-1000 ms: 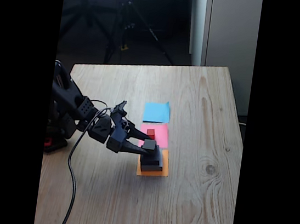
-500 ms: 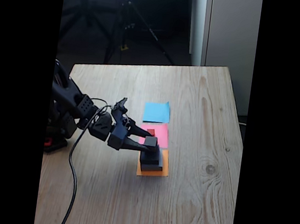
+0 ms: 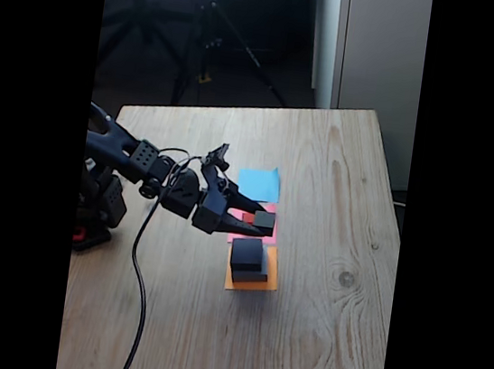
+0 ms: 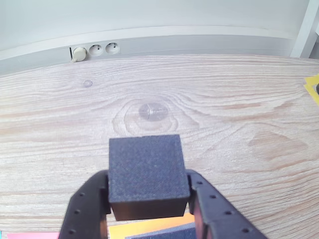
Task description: Tower of hanoi
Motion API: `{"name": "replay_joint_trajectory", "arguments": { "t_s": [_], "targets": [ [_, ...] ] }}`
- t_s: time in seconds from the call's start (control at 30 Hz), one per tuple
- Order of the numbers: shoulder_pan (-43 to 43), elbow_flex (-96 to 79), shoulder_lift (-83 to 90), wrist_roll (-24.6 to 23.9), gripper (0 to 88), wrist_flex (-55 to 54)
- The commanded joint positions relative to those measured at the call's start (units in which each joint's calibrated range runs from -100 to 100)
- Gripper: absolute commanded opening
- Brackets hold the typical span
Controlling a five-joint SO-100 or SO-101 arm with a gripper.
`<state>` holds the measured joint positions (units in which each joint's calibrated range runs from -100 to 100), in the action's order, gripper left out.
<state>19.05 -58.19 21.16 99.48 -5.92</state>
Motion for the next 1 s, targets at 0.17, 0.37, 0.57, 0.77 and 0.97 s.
{"name": "replay_joint_trajectory", "arguments": {
  "t_s": [0.17,0.37,0.57,0.77,0.97],
  "targets": [
    [-4.3,29.3,11.5,0.5,0.4,47.6],
    [-9.6,52.4,14.7,0.5,0.4,76.8],
    [-17.8,72.5,16.5,0.5,0.4,97.7],
    [-24.4,78.6,20.0,0.5,0.3,105.9],
    [-28.1,79.4,21.5,0.5,0.3,105.9]
  ]
}}
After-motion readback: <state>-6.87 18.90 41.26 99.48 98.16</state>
